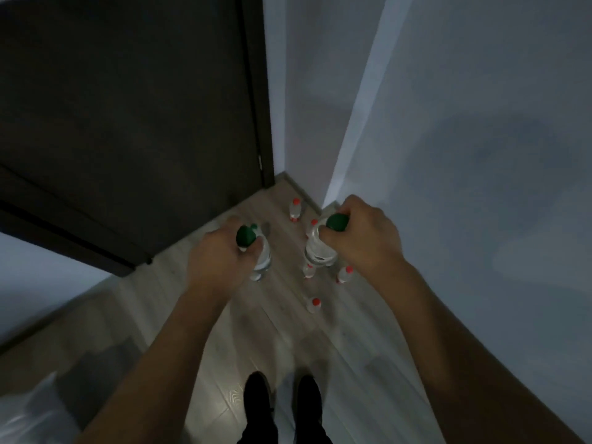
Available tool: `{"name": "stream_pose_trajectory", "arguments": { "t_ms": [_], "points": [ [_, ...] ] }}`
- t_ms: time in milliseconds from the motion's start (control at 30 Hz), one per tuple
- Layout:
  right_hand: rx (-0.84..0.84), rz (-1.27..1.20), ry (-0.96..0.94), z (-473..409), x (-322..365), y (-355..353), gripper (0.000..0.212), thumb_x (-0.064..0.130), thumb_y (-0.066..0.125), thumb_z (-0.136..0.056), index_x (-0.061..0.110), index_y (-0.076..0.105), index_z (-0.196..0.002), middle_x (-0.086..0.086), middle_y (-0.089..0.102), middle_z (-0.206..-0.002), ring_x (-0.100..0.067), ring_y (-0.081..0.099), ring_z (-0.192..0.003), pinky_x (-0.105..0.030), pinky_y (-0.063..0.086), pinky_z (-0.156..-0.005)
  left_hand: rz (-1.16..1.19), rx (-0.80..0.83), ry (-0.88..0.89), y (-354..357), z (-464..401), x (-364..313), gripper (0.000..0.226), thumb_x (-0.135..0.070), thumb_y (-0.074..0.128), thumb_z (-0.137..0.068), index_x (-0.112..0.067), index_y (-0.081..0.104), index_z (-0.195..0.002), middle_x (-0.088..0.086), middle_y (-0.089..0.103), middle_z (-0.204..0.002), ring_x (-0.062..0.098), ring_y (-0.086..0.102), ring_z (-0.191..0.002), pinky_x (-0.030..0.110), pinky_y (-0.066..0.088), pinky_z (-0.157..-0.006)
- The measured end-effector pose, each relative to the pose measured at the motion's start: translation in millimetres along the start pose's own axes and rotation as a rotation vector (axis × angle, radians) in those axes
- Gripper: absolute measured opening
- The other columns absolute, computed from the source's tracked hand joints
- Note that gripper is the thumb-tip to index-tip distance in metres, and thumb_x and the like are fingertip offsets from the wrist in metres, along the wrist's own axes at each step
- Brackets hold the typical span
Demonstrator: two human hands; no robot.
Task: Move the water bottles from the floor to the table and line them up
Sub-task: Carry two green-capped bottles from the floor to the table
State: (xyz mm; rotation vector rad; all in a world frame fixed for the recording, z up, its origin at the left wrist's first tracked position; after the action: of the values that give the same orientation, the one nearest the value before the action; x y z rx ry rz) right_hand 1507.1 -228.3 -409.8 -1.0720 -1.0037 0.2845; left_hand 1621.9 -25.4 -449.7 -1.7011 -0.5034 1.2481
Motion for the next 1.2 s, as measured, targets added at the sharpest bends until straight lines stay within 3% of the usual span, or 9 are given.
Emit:
{"name": "stream_pose_trajectory", "arguments": {
  "t_ms": [67, 200, 333, 433, 600, 767, 1000, 1100, 1200],
  "points": [
    [-0.111, -0.038, 0.018, 23, 17, -41, 0.031, 0.049, 0.065, -0.076, 0.023, 0.052, -0.086, 0.006, 0.06, -0.078, -0.015, 0.058, -0.07, -0.031, 0.048, -0.062, 0.074, -0.081, 0.023, -37, 10, -32, 0.023, -0.046, 0.067, -0.084, -0.026, 0.056, -0.087, -0.01, 0.055, -0.066, 0.018, 0.055, -0.064, 0.028, 0.036, -0.057],
    [-0.271, -0.134, -0.015, 61, 31, -92, 0.024, 0.04, 0.068, -0.073, 0.023, 0.054, -0.079, 0.009, 0.06, -0.071, -0.011, 0.058, -0.065, -0.028, 0.047, -0.055, 0.227, -0.202, 0.086, -85, 26, -80, 0.024, -0.043, 0.069, -0.085, -0.022, 0.064, -0.094, -0.008, 0.066, -0.075, 0.015, 0.063, -0.068, 0.031, 0.051, -0.061],
    [-0.332, -0.199, 0.014, 86, 26, -113, 0.026, 0.042, 0.07, -0.071, 0.022, 0.053, -0.075, 0.01, 0.058, -0.066, -0.01, 0.057, -0.062, -0.027, 0.044, -0.051, 0.374, -0.224, 0.149, -100, 37, -113, 0.018, -0.036, 0.072, -0.085, -0.021, 0.065, -0.089, -0.01, 0.063, -0.071, 0.006, 0.062, -0.064, 0.026, 0.048, -0.056],
    [-0.325, -0.194, 0.113, 98, 16, -118, 0.024, 0.044, 0.067, -0.073, 0.027, 0.052, -0.078, 0.011, 0.059, -0.069, -0.007, 0.057, -0.065, -0.027, 0.044, -0.054, 0.424, -0.15, 0.2, -99, 40, -126, 0.014, -0.032, 0.073, -0.085, -0.022, 0.064, -0.086, -0.011, 0.062, -0.07, 0.001, 0.06, -0.062, 0.024, 0.047, -0.055],
    [-0.423, -0.147, 0.232, 113, 6, -118, 0.022, 0.039, 0.069, -0.076, 0.025, 0.054, -0.082, 0.012, 0.058, -0.067, -0.005, 0.055, -0.062, -0.025, 0.042, -0.051, 0.485, -0.002, 0.328, -90, 30, -142, 0.011, -0.03, 0.073, -0.083, -0.025, 0.064, -0.083, -0.015, 0.06, -0.069, -0.002, 0.059, -0.066, 0.009, 0.04, -0.056],
    [-0.533, -0.154, 0.385, 137, -16, -125, 0.023, 0.04, 0.071, -0.073, 0.027, 0.054, -0.082, 0.014, 0.056, -0.065, -0.002, 0.053, -0.057, -0.022, 0.037, -0.045, 0.558, 0.195, 0.423, -64, 21, -171, 0.011, -0.026, 0.073, -0.081, -0.023, 0.064, -0.078, -0.008, 0.062, -0.067, 0.009, 0.06, -0.061, 0.03, 0.051, -0.056],
    [-0.671, -0.147, 0.598, 202, -63, -148, 0.026, 0.045, 0.068, -0.071, 0.026, 0.054, -0.081, 0.011, 0.059, -0.069, -0.01, 0.057, -0.064, -0.034, 0.052, -0.058, 0.613, 0.346, 0.538, -23, 42, -234, 0.015, -0.038, 0.07, -0.075, -0.025, 0.062, -0.078, -0.007, 0.057, -0.059, 0.007, 0.052, -0.052, 0.028, 0.045, -0.054],
    [-0.744, -0.147, 0.682, 242, -87, -160, 0.025, 0.043, 0.069, -0.071, 0.025, 0.054, -0.08, 0.01, 0.059, -0.069, -0.011, 0.058, -0.065, -0.036, 0.053, -0.059, 0.597, 0.396, 0.641, -8, 71, -273, 0.014, -0.036, 0.07, -0.074, -0.027, 0.06, -0.077, -0.009, 0.056, -0.058, 0.004, 0.047, -0.049, 0.023, 0.04, -0.05],
    [-0.833, -0.149, 0.768, 291, -114, -172, 0.024, 0.043, 0.068, -0.07, 0.026, 0.052, -0.078, 0.011, 0.058, -0.066, -0.01, 0.056, -0.063, -0.032, 0.05, -0.056, 0.568, 0.457, 0.71, 9, 114, -311, 0.015, -0.034, 0.07, -0.074, -0.025, 0.058, -0.075, -0.009, 0.054, -0.058, 0.005, 0.046, -0.05, 0.03, 0.042, -0.052]
  ]
}}
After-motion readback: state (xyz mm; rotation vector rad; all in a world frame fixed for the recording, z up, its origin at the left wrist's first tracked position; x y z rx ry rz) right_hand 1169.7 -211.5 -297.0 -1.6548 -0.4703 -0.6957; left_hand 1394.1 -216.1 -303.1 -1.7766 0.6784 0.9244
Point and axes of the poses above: each hand's wrist, its own z-axis away from the middle knuckle, its own y-axis out of the palm, x = y × z, the point moved 2 cm from there along -z, towards the middle knuckle
